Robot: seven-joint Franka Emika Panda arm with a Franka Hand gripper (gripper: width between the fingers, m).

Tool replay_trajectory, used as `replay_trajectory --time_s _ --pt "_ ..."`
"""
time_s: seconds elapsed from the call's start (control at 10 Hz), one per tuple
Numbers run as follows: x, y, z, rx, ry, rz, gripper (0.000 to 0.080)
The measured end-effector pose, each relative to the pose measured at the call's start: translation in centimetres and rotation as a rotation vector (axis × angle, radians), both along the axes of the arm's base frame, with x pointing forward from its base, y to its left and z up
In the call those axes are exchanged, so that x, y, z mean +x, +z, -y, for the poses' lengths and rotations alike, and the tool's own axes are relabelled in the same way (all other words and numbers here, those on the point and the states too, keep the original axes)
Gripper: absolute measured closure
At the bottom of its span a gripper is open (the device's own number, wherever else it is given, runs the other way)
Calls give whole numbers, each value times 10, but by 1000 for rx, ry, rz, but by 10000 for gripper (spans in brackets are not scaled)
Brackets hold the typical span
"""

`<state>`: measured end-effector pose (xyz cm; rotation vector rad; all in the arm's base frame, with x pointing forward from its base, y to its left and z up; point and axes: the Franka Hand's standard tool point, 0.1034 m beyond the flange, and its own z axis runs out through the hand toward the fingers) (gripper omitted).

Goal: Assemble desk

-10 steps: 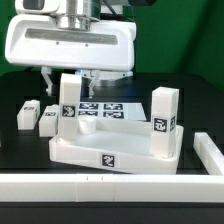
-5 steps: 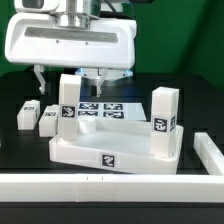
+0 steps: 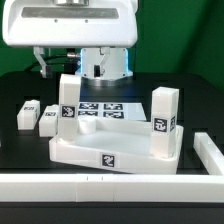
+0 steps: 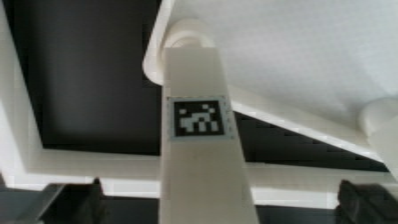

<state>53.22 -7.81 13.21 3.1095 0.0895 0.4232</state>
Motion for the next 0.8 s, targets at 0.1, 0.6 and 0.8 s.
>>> replay_trajectory --time_s 0.1,0.6,0.8 --pt "-1 -2 0 0 -1 -3 151" --pt "-1 -15 11 36 62 -293 151" --pt "-5 -12 2 76 41 -394 151"
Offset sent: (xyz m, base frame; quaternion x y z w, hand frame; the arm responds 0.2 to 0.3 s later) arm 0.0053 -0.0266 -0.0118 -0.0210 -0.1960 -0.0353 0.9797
